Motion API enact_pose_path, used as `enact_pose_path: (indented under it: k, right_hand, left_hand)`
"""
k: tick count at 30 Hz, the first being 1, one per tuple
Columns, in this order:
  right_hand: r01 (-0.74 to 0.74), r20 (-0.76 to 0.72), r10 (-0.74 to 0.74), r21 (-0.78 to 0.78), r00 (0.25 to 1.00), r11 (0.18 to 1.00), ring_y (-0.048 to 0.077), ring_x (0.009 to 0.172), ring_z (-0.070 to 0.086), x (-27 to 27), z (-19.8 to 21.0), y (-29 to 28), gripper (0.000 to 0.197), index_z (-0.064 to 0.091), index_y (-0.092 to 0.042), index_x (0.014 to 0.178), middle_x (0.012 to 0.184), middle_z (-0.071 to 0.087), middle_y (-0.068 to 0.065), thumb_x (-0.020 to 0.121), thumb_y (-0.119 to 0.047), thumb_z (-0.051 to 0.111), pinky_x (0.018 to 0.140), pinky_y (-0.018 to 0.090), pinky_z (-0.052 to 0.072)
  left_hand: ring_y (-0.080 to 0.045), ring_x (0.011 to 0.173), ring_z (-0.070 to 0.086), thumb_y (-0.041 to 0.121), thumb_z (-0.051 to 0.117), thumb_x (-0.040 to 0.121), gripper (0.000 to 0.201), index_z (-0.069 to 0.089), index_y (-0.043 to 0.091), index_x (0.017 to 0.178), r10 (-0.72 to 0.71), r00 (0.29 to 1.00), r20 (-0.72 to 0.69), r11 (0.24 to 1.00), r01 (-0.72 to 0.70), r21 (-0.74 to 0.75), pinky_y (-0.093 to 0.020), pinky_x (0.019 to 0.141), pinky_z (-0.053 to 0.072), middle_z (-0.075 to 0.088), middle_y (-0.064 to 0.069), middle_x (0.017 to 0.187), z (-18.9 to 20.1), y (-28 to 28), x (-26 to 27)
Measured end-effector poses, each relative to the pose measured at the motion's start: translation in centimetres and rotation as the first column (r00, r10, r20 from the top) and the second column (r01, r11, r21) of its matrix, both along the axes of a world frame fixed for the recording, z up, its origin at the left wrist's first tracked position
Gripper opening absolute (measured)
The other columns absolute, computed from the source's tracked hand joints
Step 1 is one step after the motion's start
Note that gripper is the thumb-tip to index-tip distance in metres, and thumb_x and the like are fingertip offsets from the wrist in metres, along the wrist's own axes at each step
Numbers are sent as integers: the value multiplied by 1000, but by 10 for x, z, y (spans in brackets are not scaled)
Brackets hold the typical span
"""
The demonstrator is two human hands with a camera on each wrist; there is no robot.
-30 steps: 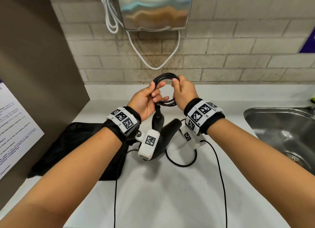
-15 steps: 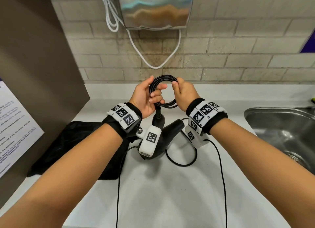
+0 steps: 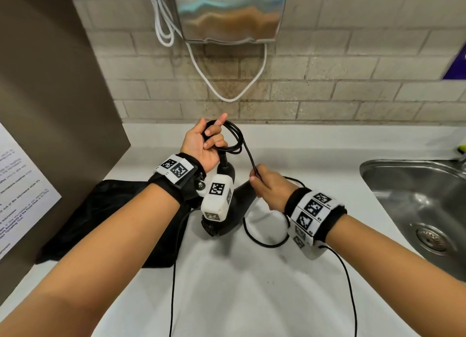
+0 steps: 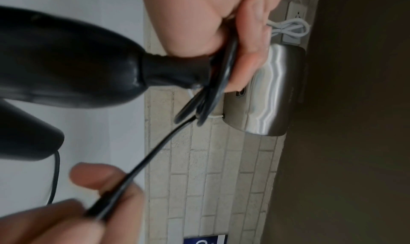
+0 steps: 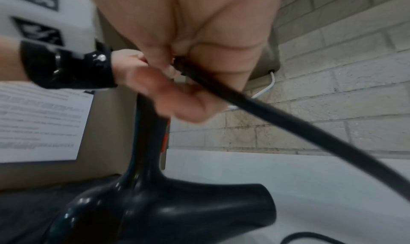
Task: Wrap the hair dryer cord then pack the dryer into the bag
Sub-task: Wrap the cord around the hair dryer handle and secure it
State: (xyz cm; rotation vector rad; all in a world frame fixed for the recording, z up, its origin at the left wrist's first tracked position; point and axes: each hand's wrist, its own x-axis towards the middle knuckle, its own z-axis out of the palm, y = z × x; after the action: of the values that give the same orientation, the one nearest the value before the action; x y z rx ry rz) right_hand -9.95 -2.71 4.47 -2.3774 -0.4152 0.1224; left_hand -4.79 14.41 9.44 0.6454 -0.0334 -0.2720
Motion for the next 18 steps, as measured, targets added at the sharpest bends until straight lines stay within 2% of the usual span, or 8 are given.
enact_pose_path:
  k: [2,4,6,8,10,12,15,18]
  right_hand:
    - [11,8,-11,3,1000,1000,12,63,49,-4,-3,0,22,44,-14,111,78,51,-3,96,-30,38,56,20,41]
    - [52,40,-51,-8,998,999,23,84,57,-5,-4,0,33,42,-12,125,94,58,6,96,-27,40,73,25,43]
    - [91,86,-83,-84,993,992,31,99,58,-9,0,1,35,42,-10,128,109,61,14,96,-25,39,82,30,45]
    - [129,155,-98,-202,983,971,34,95,59,-13,4,2,33,42,-8,124,106,62,17,96,-24,37,73,32,45]
    - [157,214,-99,-277,972,948,33,83,59,-19,8,3,29,39,-6,120,88,60,13,96,-22,36,58,28,37]
    - [200,218,-147,-242,965,950,28,66,52,-24,10,3,26,35,-4,118,73,52,6,96,-17,35,51,27,30]
    - [264,180,-238,-136,954,955,25,65,46,-24,6,-1,23,38,-4,114,78,54,10,95,-17,38,60,26,34]
    - [160,256,-65,-369,965,916,31,72,52,-26,4,-5,21,44,-7,110,95,60,15,96,-20,36,61,29,35]
  left_hand:
    - [-9,26,28,36,19,101,50,54,0,105,0,1000,-7,1000,0,-29,-14,37,31,36,6,42,-2,0,3]
    - [-8,28,28,35,19,101,50,54,-1,106,-4,1000,-12,999,4,-43,-15,38,31,39,7,45,-2,-1,4]
    - [-7,29,29,33,20,101,49,53,-2,105,3,1000,-16,998,-4,-56,-16,39,34,43,7,48,-1,-1,4]
    - [-7,31,30,29,20,100,46,53,-3,103,7,1000,-14,998,-8,-65,-16,42,36,47,4,52,0,-3,3]
    - [-8,32,30,26,20,99,43,53,-2,100,29,1000,-5,998,-29,-62,-16,44,37,51,3,55,0,-4,2]
    - [-8,32,31,25,20,100,41,52,0,97,67,998,-1,996,-67,-62,-17,46,39,55,3,59,0,-5,3]
    - [-8,33,32,26,21,101,39,51,2,94,110,994,-7,991,-110,-74,-19,48,43,57,1,68,-2,-3,3]
    - [-7,35,35,26,22,102,36,49,5,90,163,987,-5,987,-163,-10,-23,52,40,57,-1,73,0,-5,0]
